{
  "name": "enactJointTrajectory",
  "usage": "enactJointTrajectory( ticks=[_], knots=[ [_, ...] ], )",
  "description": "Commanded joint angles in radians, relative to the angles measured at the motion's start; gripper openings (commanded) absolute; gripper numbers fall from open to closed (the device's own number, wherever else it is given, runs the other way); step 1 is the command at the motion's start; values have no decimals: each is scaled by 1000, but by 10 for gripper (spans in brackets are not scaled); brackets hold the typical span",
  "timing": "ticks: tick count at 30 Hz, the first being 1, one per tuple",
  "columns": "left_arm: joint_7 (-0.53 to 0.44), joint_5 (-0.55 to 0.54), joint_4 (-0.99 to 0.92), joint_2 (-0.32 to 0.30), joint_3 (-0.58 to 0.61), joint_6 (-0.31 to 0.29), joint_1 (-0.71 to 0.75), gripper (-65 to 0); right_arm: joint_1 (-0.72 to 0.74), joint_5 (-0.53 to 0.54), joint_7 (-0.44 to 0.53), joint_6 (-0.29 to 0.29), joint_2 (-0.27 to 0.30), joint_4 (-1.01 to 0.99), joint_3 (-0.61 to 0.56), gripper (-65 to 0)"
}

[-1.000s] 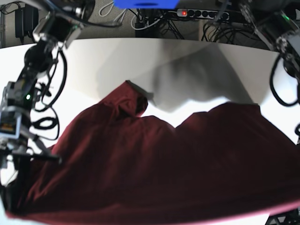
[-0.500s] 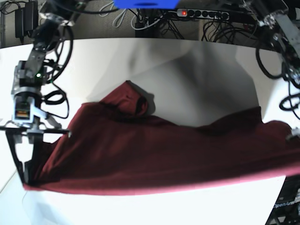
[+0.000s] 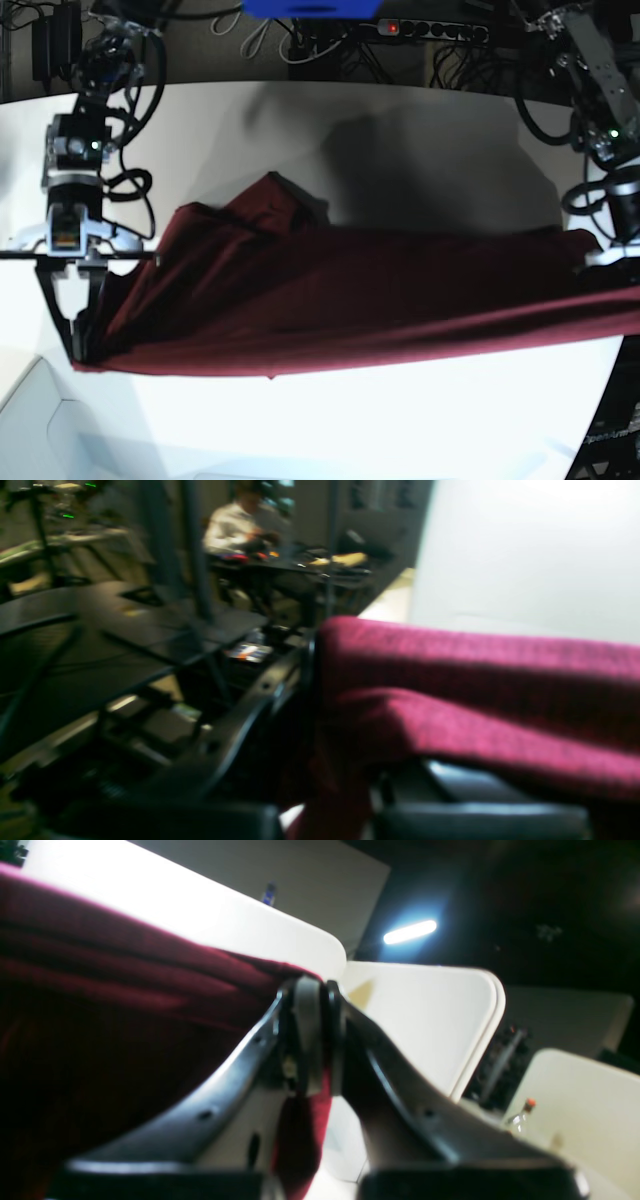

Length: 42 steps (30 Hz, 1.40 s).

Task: Layout the t-shirt on the table in an organized manner, then fold the t-shirt properly
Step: 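Lower the stretched shirt onto the table with both grippers, then release the shirt with both grippers and raise the right gripper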

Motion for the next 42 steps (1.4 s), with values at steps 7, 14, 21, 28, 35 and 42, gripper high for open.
enactJointTrajectory(
  ticks=[7, 14, 21, 28, 35, 42],
  knots=[
    [-22, 156, -180, -52, 177, 47, -188, -648, 198, 33, -1, -61, 29, -227, 9, -650],
    [-28, 261, -521, -57, 314, 45, -411, -648, 380, 31, 5, -61, 72, -560, 8, -650],
    [-31, 259, -826, -51, 354, 45, -606, -648, 554, 28, 4, -61, 113, -919, 6, -650],
    [-31, 259, -1068, -57, 354, 45, -760, -648, 743, 27, -2, -61, 165, -1266, -22, -650],
    [-31, 261, -1378, -58, 355, 45, -951, -648, 890, 27, -4, -61, 196, -1489, -170, -650],
    [-33, 259, -1478, -74, 512, 45, -1047, -646, 954, 27, -16, -61, 195, -1533, -230, -650]
  ],
)
